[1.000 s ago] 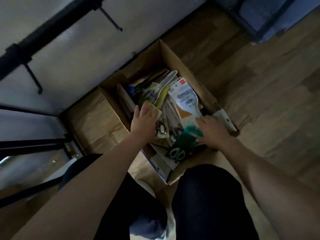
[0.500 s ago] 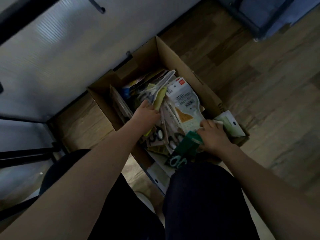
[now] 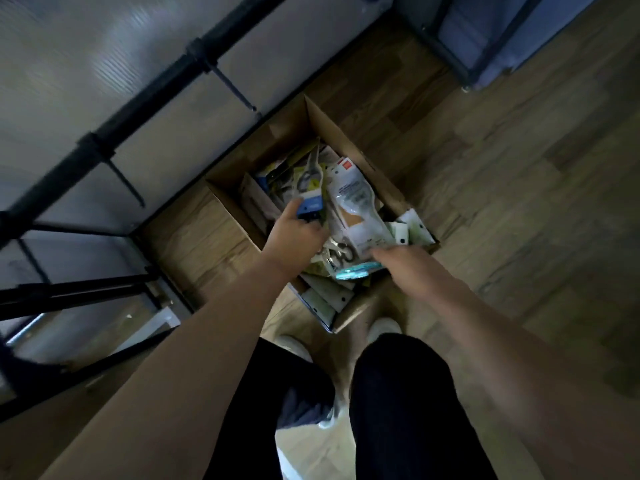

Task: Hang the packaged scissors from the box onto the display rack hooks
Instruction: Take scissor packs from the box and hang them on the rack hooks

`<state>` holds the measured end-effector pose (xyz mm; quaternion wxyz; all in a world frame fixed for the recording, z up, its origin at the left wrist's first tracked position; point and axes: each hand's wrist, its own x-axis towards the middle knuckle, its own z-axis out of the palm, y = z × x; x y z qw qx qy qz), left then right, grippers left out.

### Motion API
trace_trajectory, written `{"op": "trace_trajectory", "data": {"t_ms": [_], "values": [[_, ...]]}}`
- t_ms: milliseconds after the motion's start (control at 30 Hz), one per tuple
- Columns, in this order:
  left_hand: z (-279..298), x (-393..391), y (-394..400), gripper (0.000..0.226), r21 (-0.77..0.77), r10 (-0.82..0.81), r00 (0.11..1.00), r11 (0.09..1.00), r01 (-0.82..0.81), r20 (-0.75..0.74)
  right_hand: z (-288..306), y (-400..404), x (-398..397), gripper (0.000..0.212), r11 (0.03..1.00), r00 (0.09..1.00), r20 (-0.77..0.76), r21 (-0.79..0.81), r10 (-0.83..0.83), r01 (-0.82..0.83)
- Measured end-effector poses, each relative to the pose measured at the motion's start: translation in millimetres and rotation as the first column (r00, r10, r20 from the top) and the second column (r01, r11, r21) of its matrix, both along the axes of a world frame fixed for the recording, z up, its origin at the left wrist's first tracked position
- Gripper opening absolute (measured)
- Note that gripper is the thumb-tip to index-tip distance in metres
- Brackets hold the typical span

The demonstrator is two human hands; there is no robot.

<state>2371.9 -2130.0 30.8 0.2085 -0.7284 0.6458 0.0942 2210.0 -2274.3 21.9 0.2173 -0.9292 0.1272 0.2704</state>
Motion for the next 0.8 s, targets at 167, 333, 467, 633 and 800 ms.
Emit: {"op": "trace_trajectory", "data": {"t_ms": [167, 333, 467, 633, 800], "values": [[97, -17, 6, 0.03, -0.267, 0.233, 0.961, 0.926, -0.266, -0.152, 111, -7, -8, 0.033, 0.987, 0.999, 0.025, -0.161, -0.022, 0.025], [204, -36, 8, 0.015, -0.37, 0.499, 0.778, 0.689, -0.623, -0.382, 225, -2, -9, 0.019, 0.962, 0.985, 0.1, -0.223, -0.138, 0.158], [290, -51, 3, 0.019, -0.323, 0.617, 0.603, 0.512, -0.796, -0.505, 312, 4, -8, 0.02, 0.936, 0.931, 0.225, -0.141, -0.286, 0.322], [379, -73, -2, 0.019, -0.471, 0.541, 0.535, 0.267, -0.841, -0.648, 390, 9, -17, 0.02, 0.935, 0.849, 0.437, -0.049, -0.297, 0.352], [459, -88, 17, 0.017, -0.53, 0.403, 0.51, 0.071, -0.845, -0.76, 466, 16, -9, 0.015, 0.927, 0.75, 0.597, -0.03, -0.284, 0.375]]}}
